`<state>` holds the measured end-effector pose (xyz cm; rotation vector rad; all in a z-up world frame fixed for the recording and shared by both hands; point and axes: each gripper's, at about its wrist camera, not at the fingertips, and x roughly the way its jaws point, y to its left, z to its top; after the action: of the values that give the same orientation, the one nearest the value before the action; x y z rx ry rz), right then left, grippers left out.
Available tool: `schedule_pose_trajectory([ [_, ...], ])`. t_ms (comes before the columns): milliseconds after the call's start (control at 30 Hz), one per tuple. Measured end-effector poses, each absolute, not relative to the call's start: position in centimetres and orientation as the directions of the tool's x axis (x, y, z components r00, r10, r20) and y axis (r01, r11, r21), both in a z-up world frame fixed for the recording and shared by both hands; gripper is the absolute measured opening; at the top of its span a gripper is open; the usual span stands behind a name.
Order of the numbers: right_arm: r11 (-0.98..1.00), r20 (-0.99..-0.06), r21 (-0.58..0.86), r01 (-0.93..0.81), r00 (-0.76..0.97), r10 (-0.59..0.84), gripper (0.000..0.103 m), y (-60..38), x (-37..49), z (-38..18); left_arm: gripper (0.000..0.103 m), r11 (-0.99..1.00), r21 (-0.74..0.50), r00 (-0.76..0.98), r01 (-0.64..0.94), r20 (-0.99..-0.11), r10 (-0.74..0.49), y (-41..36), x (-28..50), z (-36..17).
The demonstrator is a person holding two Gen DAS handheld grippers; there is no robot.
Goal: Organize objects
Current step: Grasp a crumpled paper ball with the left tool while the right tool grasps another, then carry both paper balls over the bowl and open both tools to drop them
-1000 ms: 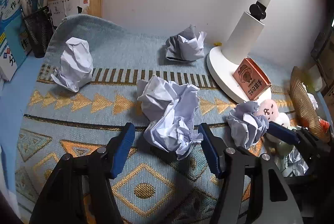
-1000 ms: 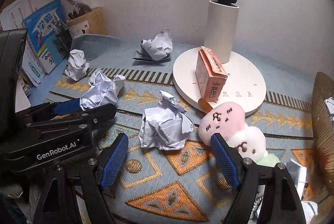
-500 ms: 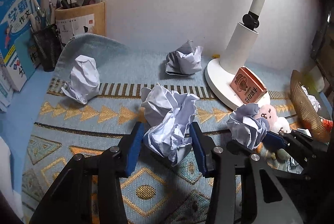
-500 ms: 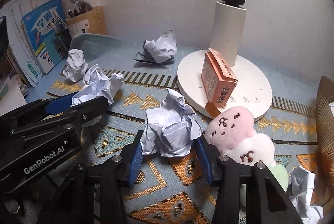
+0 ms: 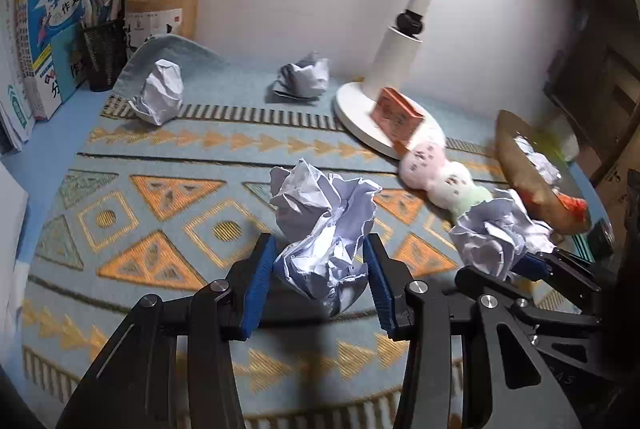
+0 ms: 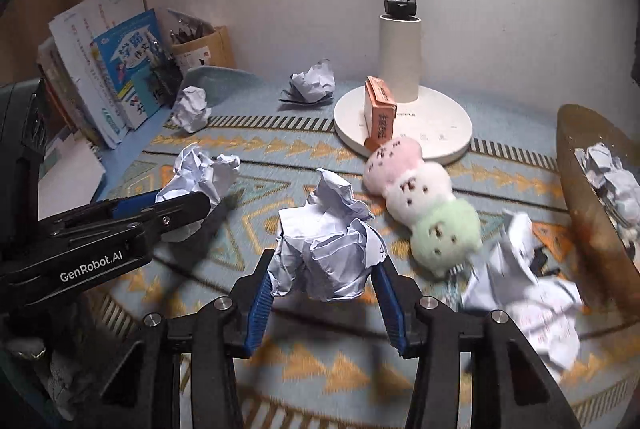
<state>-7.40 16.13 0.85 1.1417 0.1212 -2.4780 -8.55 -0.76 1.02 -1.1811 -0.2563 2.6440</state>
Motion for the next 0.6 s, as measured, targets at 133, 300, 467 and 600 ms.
schedule_pose_trajectory([
  [133, -0.901, -0.763, 0.063, 0.430, -0.561, -0.321, 0.046, 17.4, -3.3, -0.4, 0.042, -0.953, -0.259, -0.632, -0.156, -0.715, 0.297, 1.9, -5.4, 0.6],
  [300, -0.898, -0.789, 0.067, 0.434, -0.527, -0.314, 0.046, 18.6, -2.2, -2.2, 0.042, -0.966, -0.226, -0.631, -0.124, -0.734, 0.252, 3.1, -3.8, -1.4],
  [467, -0.890, -0.779, 0.141, 0.434, -0.506, -0.370, 0.068, 19.8, -2.7, -2.2, 0.042, -0.971, -0.200, -0.641, -0.135, -0.730, 0.239, 3.4, -3.8, -1.4],
  [600, -0.885, -0.770, 0.156, 0.439, -0.507, -0.387, 0.068, 19.9, -2.5, -2.1, 0.043, -0.969, -0.198, -0.644, -0.148, -0.724, 0.246, 3.4, -3.8, -1.4],
])
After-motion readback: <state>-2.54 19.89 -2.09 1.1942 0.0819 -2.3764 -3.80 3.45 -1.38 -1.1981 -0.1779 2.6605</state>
